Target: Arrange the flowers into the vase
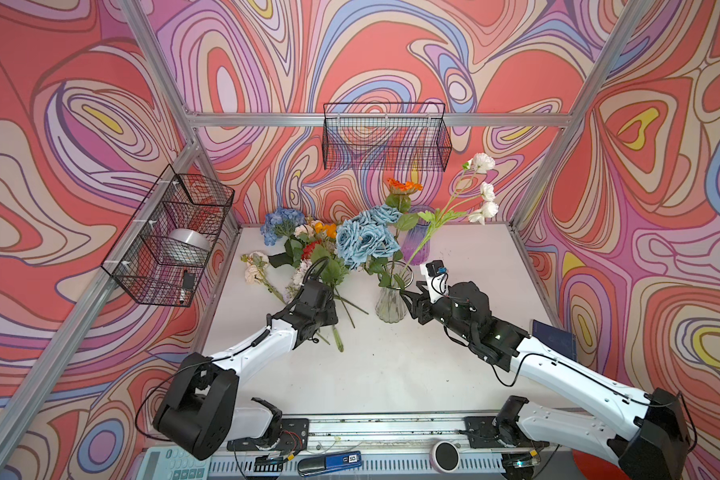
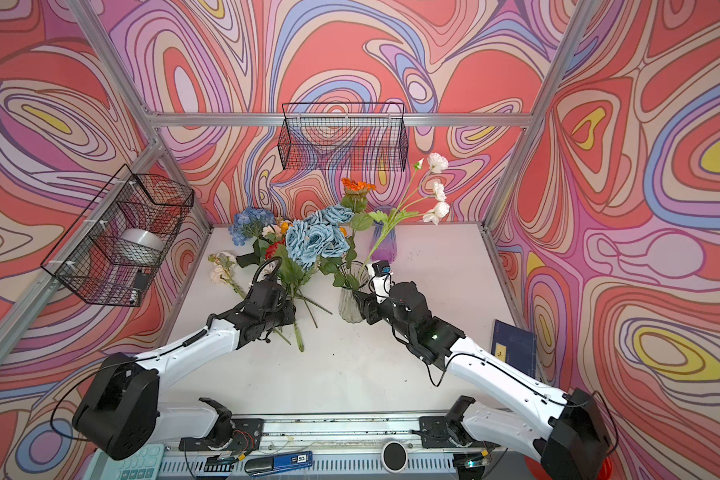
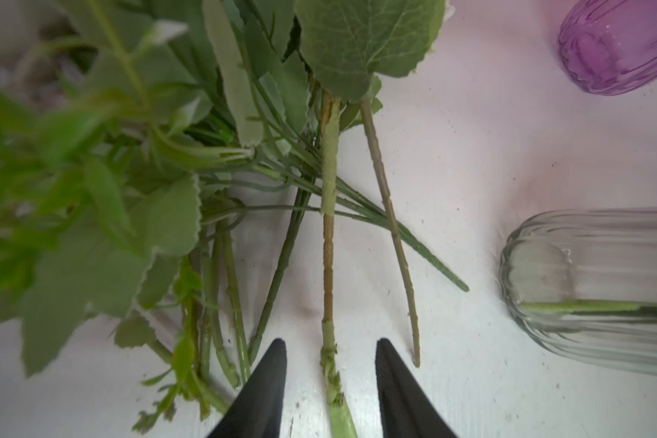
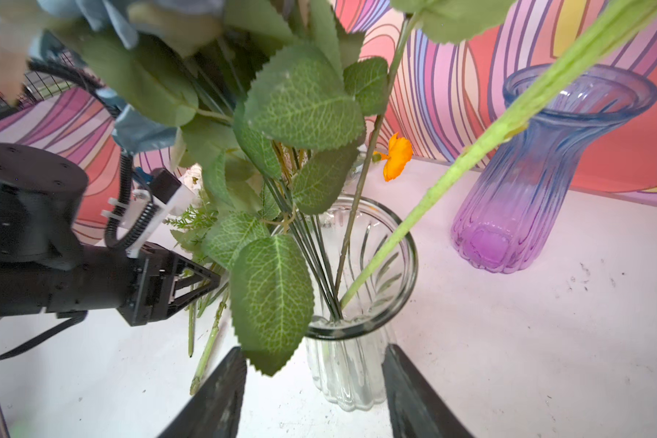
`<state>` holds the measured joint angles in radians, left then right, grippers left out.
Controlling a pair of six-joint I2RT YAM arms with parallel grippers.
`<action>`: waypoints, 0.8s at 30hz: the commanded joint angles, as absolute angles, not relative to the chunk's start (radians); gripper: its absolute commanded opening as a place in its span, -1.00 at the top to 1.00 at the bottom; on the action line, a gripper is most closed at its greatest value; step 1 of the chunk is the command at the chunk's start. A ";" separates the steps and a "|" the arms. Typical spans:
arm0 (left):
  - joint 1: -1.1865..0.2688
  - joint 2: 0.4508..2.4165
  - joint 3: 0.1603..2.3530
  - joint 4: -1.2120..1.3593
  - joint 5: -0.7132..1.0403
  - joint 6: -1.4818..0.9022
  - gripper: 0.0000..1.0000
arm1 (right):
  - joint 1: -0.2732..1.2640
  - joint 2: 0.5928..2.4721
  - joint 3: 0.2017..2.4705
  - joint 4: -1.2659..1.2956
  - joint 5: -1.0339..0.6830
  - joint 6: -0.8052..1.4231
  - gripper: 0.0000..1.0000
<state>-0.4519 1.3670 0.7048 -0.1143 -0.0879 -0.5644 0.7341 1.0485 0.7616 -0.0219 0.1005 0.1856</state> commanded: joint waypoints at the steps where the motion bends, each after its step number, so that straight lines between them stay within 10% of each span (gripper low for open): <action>1: -0.451 1.433 0.739 -0.041 -0.128 -0.554 0.18 | 0.734 1.023 0.759 -0.017 0.114 0.208 -0.20; 16: -0.441 1.594 0.811 -0.024 -0.132 -0.550 1.00 | 0.734 0.952 0.744 -0.049 0.132 0.214 -0.20; 24: -0.440 1.413 0.809 -0.132 -0.211 -0.469 1.00 | 0.735 0.954 0.755 -0.029 0.142 0.201 -0.20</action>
<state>-0.4450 1.4963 0.7883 -0.0738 -0.1471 -0.5152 0.7341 0.9611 0.7589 -0.0380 0.1234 0.2039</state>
